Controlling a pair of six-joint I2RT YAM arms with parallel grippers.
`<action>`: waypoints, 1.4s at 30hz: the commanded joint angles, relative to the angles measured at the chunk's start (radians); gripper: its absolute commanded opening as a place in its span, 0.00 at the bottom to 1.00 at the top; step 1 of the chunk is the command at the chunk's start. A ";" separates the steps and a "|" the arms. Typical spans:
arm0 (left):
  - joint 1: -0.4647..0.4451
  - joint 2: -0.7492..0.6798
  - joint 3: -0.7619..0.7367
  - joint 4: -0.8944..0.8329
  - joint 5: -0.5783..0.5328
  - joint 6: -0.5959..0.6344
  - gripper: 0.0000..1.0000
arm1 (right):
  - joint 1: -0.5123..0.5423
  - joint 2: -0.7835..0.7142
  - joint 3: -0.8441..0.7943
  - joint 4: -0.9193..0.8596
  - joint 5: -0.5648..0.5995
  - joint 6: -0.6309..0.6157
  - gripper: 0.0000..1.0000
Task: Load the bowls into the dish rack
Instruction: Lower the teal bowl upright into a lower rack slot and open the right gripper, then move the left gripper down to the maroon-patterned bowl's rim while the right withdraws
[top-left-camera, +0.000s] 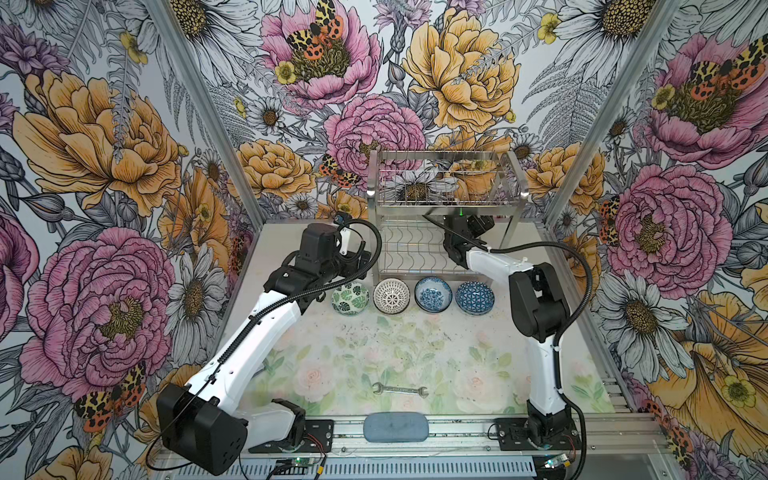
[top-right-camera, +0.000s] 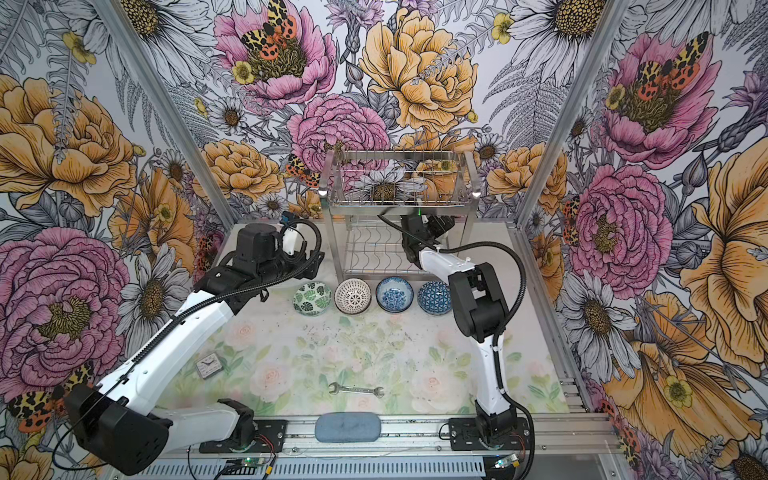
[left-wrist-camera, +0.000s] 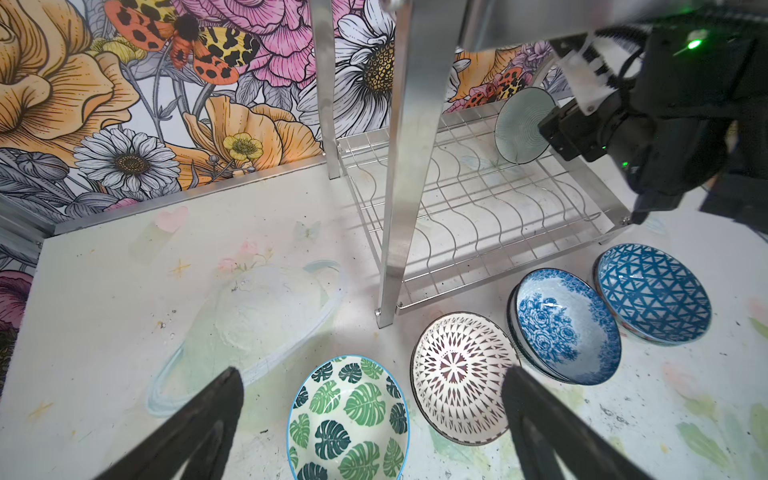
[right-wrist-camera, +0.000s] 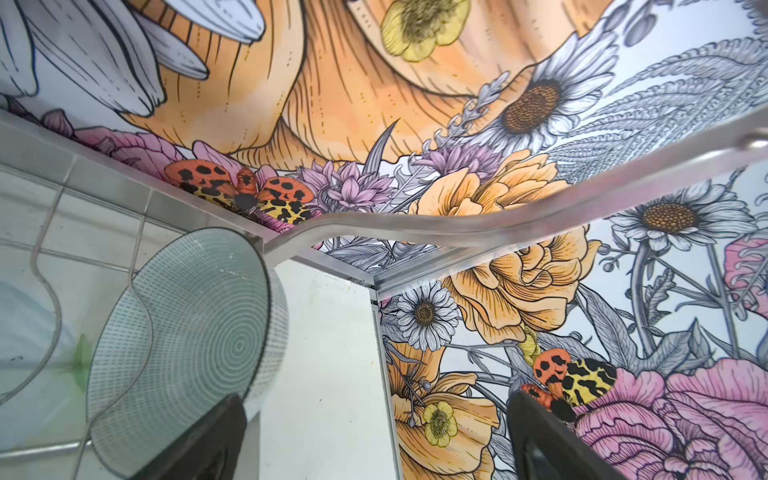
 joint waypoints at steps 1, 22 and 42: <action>0.011 -0.006 0.013 -0.004 0.027 -0.019 0.99 | 0.022 -0.109 -0.104 -0.103 -0.166 0.129 1.00; 0.013 0.044 -0.005 0.016 0.016 -0.001 0.99 | 0.219 -0.598 -0.622 -0.112 -0.403 0.413 1.00; -0.116 0.163 -0.024 0.027 -0.020 -0.042 0.99 | 0.227 -0.824 -0.575 -0.295 -0.505 0.639 1.00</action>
